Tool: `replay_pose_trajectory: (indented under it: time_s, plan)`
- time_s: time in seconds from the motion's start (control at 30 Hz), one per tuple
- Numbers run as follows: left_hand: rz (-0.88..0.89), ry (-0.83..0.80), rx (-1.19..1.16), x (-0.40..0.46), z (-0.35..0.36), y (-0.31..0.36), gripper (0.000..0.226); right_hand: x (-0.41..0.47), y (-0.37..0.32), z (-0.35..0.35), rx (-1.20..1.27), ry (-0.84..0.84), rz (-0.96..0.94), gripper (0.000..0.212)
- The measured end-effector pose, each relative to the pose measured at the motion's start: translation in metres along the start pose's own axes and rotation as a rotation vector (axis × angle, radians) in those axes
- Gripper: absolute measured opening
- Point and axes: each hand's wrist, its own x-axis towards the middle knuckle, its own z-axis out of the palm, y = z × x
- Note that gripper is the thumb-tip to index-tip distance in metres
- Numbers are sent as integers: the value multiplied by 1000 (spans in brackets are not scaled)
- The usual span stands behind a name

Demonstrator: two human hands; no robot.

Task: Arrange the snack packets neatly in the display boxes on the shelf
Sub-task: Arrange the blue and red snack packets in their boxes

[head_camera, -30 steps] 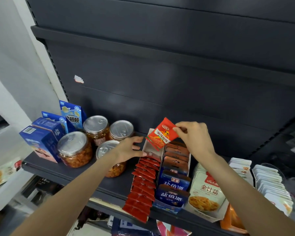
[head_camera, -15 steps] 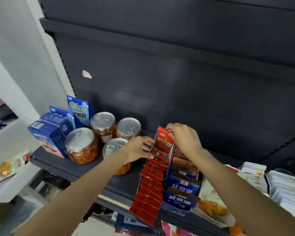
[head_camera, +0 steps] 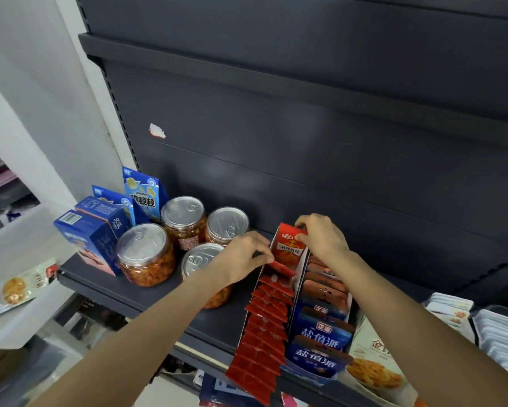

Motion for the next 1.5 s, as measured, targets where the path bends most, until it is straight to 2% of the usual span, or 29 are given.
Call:
replay_pose_trajectory:
  time_s: [0.1, 0.2, 0.27, 0.33, 0.37, 0.43, 0.5, 0.6, 0.7, 0.77, 0.83, 0.97, 1.03, 1.13, 1.27, 1.4, 1.5]
  plan:
    - [-26, 51, -27, 7, 0, 7, 17, -7, 4, -6, 49, 46, -24, 41]
    - [-64, 63, -31, 16, 2, 13, 14, -20, 7, -14, 196, 113, -50, 33]
    - [-79, 97, -68, 20, 3, 16, 13, -30, 6, -20, 305, 26, -102, 31]
    - [-79, 142, -121, 23, 1, 20, 13, -37, 5, -22, 270, -117, -152, 33]
    - [-78, 162, -152, 24, 0, 21, 13, -40, 5, -22, 227, -130, -149, 31]
    - [-102, 180, -264, 22, -2, 23, 17, -44, 6, -25, 188, -48, -111, 24]
    - [-183, 150, -388, 17, -3, 19, 31, -49, 8, -34, 238, 77, -58, 19]
    - [-289, 115, -409, 9, -5, 9, 38, -59, 16, -49, 401, 220, 1, 14]
    - [-427, 100, -478, 5, -8, 16, 37, -69, 22, -66, 664, 272, 7, 8]
    - [-556, 92, -648, 4, -12, 28, 40, -76, 23, -77, 851, 265, -2, 12]
    - [-620, 86, -876, 3, -16, 38, 41, -83, 23, -85, 933, 259, -26, 11]
    - [-563, 49, -1218, -8, -27, 50, 33, -94, 28, -92, 995, 324, -29, 15]
    - [-479, 46, -1282, -15, -32, 55, 29, -98, 33, -93, 933, 367, -27, 20]
    - [-348, 150, -1238, -25, -39, 62, 28, -104, 39, -90, 850, 288, 2, 25]
    - [-209, 329, -974, -35, -42, 70, 37, -110, 34, -86, 1216, 102, 82, 32]
    - [-78, 395, -713, -43, -41, 72, 49, -113, 31, -76, 1218, 156, 94, 30]
    - [-22, 421, -622, -47, -41, 72, 51, -114, 27, -69, 1188, 201, 104, 33]
